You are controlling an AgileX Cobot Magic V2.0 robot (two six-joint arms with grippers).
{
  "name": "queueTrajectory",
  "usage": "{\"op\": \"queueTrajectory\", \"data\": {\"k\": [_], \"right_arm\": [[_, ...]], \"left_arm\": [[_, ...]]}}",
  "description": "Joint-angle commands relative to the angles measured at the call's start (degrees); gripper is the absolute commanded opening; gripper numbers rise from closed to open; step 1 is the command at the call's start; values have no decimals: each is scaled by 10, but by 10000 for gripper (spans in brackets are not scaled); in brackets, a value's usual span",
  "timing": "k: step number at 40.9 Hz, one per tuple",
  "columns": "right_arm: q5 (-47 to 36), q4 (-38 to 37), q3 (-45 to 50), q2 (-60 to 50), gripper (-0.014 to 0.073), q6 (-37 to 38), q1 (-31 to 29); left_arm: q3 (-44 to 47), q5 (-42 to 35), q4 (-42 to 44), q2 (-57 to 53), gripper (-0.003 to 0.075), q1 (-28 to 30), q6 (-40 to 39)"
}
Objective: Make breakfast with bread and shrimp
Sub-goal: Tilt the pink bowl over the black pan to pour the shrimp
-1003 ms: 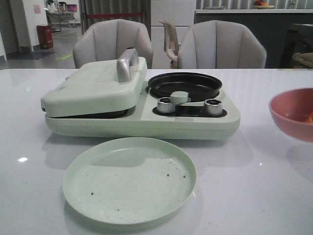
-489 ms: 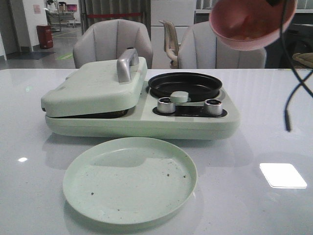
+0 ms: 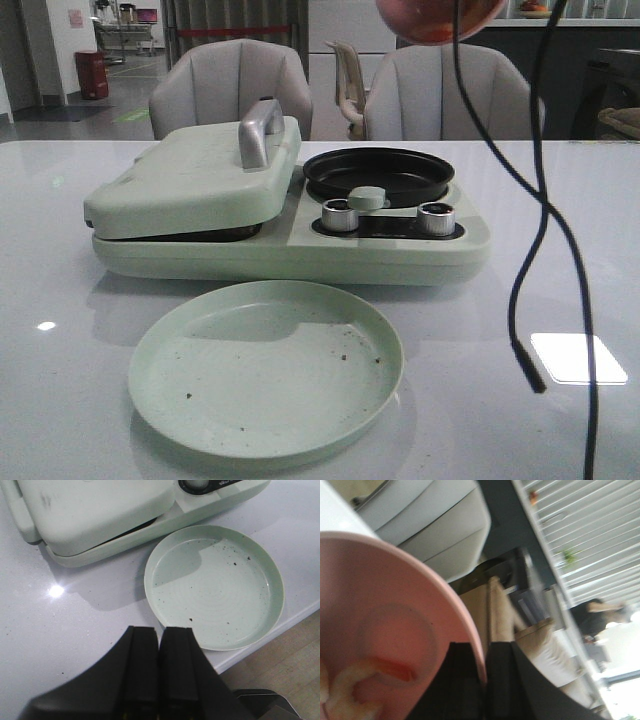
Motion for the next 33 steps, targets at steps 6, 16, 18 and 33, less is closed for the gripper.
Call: {"op": "queueTrajectory", "data": {"k": [6, 16, 18, 33], "right_arm": [[36, -172, -22, 4, 46, 51, 20], [36, -172, -22, 47, 46, 51, 20], [40, -172, -22, 62, 46, 51, 20], [109, -172, -33, 115, 46, 51, 20]], "left_arm": [[-16, -40, -7, -6, 100, -5, -4], [-16, -40, -7, -6, 100, -5, -4], [-16, -40, -7, -6, 100, -5, -4], [-16, -40, -7, -6, 100, -5, -4]]}}
